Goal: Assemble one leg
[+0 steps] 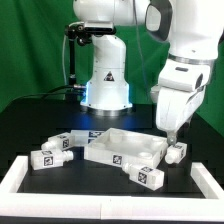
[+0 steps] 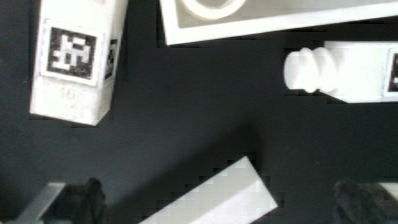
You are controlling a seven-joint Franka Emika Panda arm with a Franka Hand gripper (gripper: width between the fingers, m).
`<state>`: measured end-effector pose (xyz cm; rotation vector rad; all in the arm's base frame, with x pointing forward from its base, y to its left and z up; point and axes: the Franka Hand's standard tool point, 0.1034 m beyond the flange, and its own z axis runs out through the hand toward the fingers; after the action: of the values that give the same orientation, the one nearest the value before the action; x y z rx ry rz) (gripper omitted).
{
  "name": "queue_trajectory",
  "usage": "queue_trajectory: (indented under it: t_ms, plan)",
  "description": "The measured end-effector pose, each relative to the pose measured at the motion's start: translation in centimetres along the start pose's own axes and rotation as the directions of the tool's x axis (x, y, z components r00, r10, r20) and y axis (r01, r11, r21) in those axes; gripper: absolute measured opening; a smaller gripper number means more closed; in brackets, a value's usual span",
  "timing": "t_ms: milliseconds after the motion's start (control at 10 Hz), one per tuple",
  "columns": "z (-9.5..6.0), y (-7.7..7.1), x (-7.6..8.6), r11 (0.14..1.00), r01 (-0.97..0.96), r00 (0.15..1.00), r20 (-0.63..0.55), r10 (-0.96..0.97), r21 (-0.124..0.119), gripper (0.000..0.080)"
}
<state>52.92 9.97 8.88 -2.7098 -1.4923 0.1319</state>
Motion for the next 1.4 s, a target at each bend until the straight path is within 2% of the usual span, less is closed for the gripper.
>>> queue_trajectory:
  t_ms: [300, 400, 500, 600, 700, 800, 900, 1300, 1400]
  plan:
    - [0.0, 0.0, -0.1, 1.000, 0.017, 1.000, 0.003, -0.017, 0.003, 0.0650]
    - [0.0, 0.3, -0.4, 1.000, 0.009, 1.000, 0.002, -0.009, 0.000, 0.0650]
    - [0.0, 1.1, -1.6, 1.000, -0.015, 1.000, 0.003, 0.015, -0.006, 0.0650]
    - [-0.5, 2.2, -2.2, 0.997, -0.067, 0.998, -0.011, 0.067, -0.029, 0.0650]
    - [-0.8, 3.1, -2.6, 0.993, -0.096, 0.995, -0.045, 0.094, -0.066, 0.0650]
    - [0.0, 4.0, -4.1, 0.996, -0.050, 0.998, -0.049, 0.046, -0.077, 0.0650]
    - [0.5, 4.9, -5.4, 0.996, -0.047, 0.998, -0.043, 0.044, -0.071, 0.0650]
    - [0.5, 4.6, -5.1, 0.995, -0.065, 0.997, -0.044, 0.062, -0.069, 0.0650]
    - [0.8, 4.7, -4.9, 0.995, -0.070, 0.997, -0.050, 0.067, -0.076, 0.0650]
